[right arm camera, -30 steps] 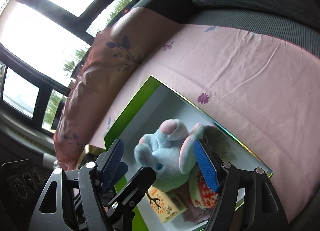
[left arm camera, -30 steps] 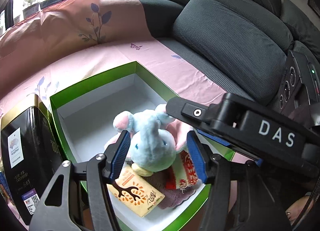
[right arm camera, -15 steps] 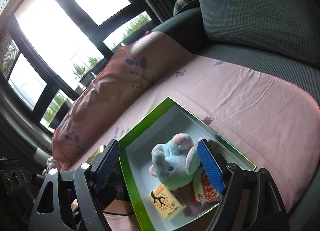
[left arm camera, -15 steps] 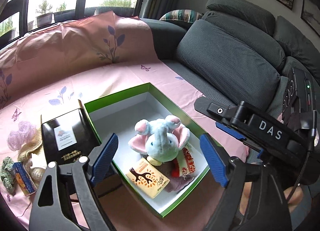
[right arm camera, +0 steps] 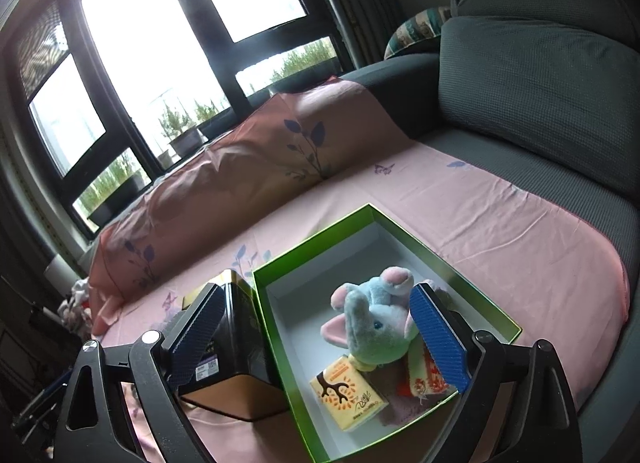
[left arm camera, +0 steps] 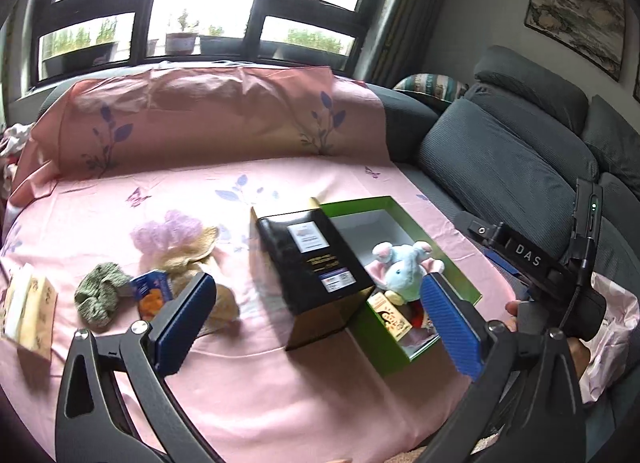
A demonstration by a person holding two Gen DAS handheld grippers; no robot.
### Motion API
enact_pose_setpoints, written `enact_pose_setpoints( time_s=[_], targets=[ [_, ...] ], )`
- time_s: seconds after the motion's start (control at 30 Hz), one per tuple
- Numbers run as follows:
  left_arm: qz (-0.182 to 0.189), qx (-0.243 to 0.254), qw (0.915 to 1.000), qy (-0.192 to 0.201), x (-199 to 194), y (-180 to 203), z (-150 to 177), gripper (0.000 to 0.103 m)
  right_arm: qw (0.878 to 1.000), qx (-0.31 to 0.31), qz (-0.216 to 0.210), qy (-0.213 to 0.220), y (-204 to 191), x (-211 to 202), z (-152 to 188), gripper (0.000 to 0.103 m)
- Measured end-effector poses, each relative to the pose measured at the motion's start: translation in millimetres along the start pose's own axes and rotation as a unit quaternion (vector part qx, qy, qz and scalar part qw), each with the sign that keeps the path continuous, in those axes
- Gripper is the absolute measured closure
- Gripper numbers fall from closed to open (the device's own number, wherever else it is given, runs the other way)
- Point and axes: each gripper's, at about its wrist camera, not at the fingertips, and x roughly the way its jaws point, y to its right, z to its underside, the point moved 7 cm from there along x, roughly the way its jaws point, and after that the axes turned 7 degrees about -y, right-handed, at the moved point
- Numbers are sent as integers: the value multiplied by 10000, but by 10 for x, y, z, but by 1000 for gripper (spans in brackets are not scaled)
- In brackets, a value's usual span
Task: Organize soft objects
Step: 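Move the right tool to the green knitted scrunchie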
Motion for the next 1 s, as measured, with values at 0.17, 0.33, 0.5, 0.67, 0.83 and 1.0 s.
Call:
enact_pose_setpoints(
  time_s=[0.17, 0.33, 0.5, 0.67, 0.83, 1.0],
  targets=[
    [-346, -546, 9979, 62, -164, -570, 224, 1, 9998, -184, -27, 29, -204, -14, 44, 9],
    [-482, -1370, 9891, 233, -281, -1203, 462, 1, 9987, -299, -393, 147, -481, -76, 108, 9],
    [-789, -2135, 9731, 364, -455, -1765, 560, 1, 9963, -808, -198, 201, -812, -52, 228, 9],
    [-1225, -2468, 9599, 525, -664, -2120, 624, 1, 9928, -1168, -195, 170, -1108, 20, 362, 9],
    [-1470, -2656, 9518, 441, -796, -2374, 737, 2, 9864, -1511, -636, -62, -1490, 69, 553, 9],
    [-1617, -2800, 9454, 422, -940, -2569, 809, 2, 9714, -1824, -1228, -894, -2042, 299, 881, 9]
  ],
)
